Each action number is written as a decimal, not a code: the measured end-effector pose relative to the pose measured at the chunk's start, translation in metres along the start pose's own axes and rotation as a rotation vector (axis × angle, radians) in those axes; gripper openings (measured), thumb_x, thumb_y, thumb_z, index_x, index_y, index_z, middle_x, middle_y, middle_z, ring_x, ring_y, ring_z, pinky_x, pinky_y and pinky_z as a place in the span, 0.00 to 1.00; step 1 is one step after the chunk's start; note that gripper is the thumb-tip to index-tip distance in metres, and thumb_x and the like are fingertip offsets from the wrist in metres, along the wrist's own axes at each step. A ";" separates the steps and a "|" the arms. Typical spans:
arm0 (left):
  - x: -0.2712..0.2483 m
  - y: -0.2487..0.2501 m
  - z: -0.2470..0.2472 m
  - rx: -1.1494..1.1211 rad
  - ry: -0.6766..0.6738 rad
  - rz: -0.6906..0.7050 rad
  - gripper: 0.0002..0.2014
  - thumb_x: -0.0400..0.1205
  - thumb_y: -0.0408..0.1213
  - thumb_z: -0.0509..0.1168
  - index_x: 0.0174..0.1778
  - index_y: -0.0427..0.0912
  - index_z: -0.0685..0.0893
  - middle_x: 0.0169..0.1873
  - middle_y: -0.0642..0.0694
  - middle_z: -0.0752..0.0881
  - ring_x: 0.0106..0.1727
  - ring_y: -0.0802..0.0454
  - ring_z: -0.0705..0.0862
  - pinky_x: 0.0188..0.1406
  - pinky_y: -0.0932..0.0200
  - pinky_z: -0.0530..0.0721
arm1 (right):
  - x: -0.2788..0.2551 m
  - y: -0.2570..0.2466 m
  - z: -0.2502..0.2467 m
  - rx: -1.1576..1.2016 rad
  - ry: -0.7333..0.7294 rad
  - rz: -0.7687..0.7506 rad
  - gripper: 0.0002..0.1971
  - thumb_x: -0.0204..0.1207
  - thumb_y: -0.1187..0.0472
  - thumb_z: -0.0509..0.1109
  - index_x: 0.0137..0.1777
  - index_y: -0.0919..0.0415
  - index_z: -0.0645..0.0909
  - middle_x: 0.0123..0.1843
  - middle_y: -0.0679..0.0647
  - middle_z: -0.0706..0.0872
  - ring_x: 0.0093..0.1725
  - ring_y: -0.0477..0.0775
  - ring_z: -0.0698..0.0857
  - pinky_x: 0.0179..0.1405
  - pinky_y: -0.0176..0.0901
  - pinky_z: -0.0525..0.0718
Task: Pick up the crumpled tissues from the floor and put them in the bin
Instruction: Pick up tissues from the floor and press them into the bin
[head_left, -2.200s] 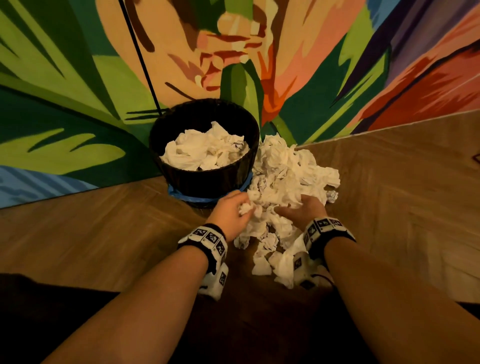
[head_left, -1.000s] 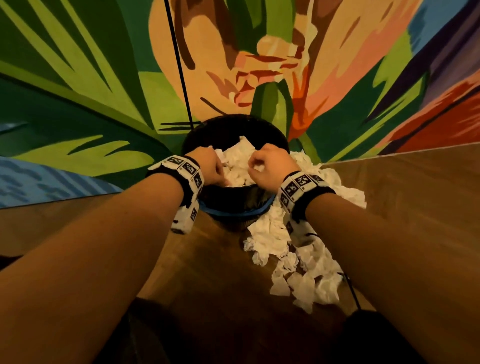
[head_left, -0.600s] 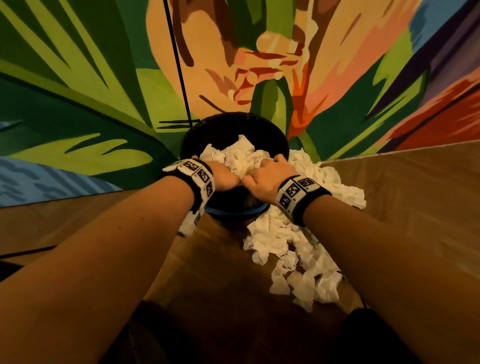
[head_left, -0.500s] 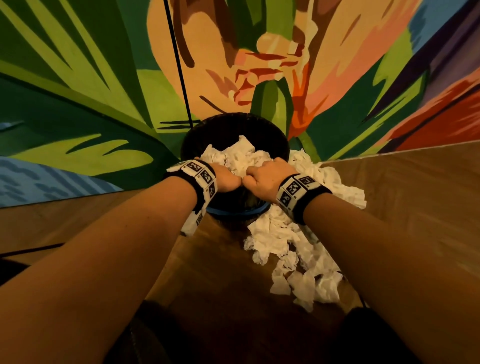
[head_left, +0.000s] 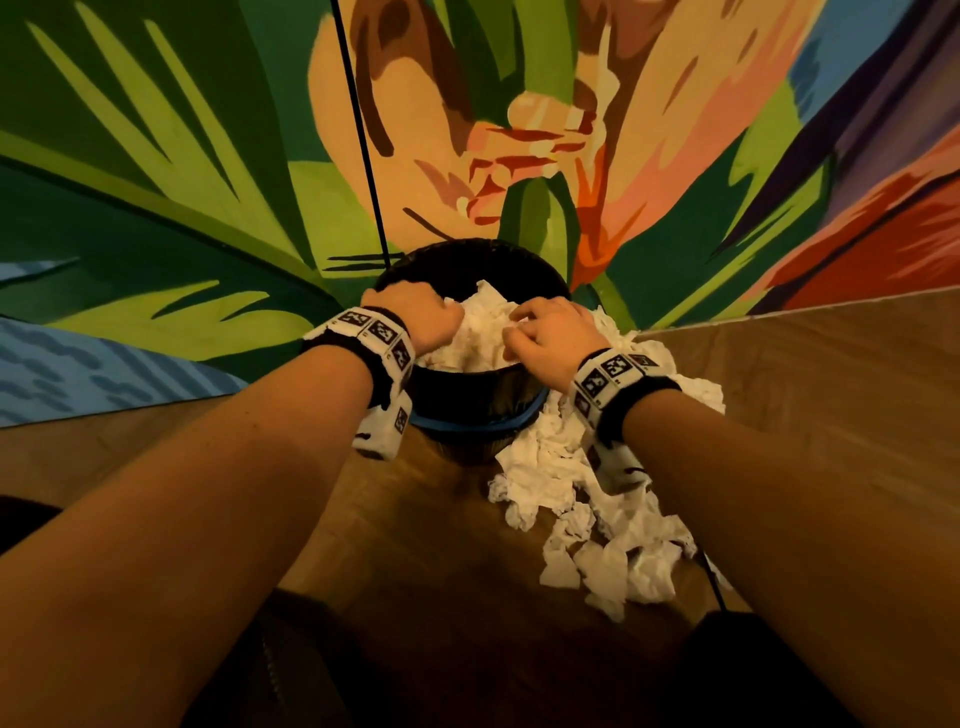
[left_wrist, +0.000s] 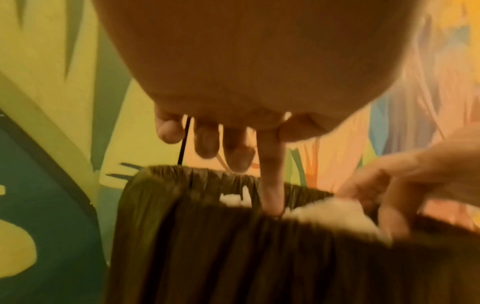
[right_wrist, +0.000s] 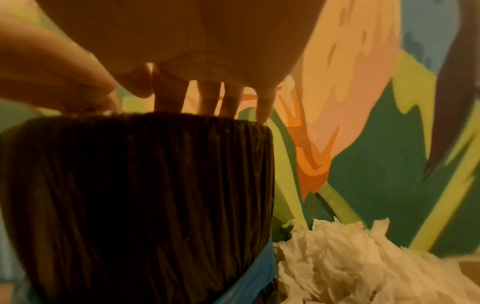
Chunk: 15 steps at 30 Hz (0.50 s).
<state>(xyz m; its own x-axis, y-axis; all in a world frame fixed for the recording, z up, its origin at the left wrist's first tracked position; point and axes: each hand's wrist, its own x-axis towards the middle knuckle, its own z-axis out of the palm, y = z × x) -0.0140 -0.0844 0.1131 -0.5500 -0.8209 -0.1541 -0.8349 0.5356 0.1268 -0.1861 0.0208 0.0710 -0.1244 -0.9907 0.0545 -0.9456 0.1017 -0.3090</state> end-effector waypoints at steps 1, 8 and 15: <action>0.000 -0.002 -0.005 -0.067 0.046 0.008 0.26 0.79 0.54 0.48 0.43 0.45 0.90 0.48 0.42 0.87 0.48 0.41 0.83 0.60 0.44 0.79 | 0.001 0.002 -0.004 0.063 0.035 0.022 0.24 0.84 0.47 0.54 0.40 0.47 0.92 0.67 0.44 0.80 0.65 0.53 0.74 0.72 0.55 0.64; -0.009 0.021 -0.031 -0.376 0.300 0.135 0.23 0.80 0.46 0.50 0.40 0.33 0.86 0.36 0.32 0.86 0.38 0.35 0.83 0.38 0.44 0.83 | -0.002 0.028 -0.024 0.414 0.352 0.172 0.25 0.85 0.47 0.53 0.38 0.47 0.91 0.53 0.39 0.80 0.54 0.42 0.77 0.58 0.43 0.70; -0.033 0.098 -0.012 -0.437 0.232 0.407 0.17 0.78 0.48 0.51 0.40 0.46 0.84 0.33 0.43 0.85 0.36 0.42 0.82 0.39 0.48 0.83 | -0.042 0.089 -0.009 0.378 0.355 0.474 0.24 0.86 0.50 0.53 0.35 0.49 0.88 0.52 0.53 0.83 0.48 0.50 0.77 0.51 0.41 0.69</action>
<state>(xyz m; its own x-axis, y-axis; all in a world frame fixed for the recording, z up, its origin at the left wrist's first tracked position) -0.0779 -0.0076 0.1428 -0.7610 -0.6170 0.2006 -0.4479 0.7233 0.5256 -0.2679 0.0720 0.0500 -0.6489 -0.7515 0.1193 -0.6041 0.4134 -0.6813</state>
